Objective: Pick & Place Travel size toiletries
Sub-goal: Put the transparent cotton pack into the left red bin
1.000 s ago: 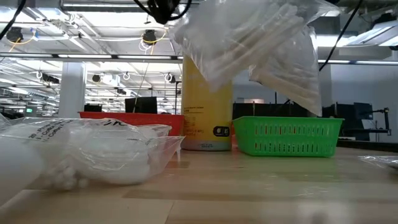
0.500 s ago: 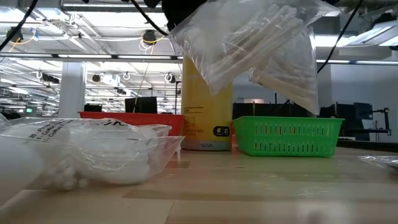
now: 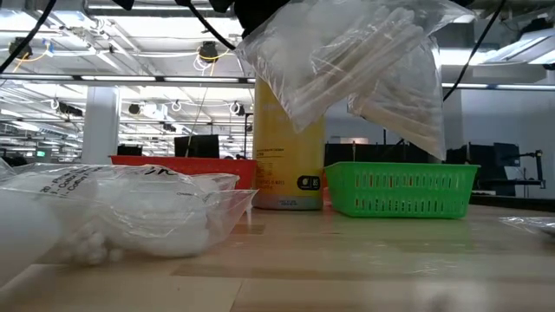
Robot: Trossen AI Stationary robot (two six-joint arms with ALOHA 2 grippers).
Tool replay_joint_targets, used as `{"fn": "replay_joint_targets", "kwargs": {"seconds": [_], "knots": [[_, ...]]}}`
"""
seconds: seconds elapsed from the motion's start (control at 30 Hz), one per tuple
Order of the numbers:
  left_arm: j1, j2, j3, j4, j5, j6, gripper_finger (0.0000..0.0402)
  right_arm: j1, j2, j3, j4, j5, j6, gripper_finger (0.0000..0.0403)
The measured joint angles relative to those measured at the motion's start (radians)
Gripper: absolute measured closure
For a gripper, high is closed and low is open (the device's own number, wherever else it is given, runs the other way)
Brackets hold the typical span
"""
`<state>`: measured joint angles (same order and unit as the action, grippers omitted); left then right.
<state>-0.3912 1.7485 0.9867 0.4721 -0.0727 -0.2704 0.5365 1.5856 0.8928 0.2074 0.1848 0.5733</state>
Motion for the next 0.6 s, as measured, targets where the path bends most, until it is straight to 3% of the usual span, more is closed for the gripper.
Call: {"fn": "replay_joint_targets", "kwargs": {"seconds": [0.27, 0.6], "knots": [[0.006, 0.026, -0.001, 0.023, 0.0, 0.008, 0.0392, 0.0, 0.0, 0.0, 0.002, 0.0, -0.001, 0.0403], [0.01, 0.026, -0.002, 0.015, 0.018, 0.004, 0.0401, 0.002, 0.0, 0.0, -0.005, -0.003, 0.0, 0.0393]]}}
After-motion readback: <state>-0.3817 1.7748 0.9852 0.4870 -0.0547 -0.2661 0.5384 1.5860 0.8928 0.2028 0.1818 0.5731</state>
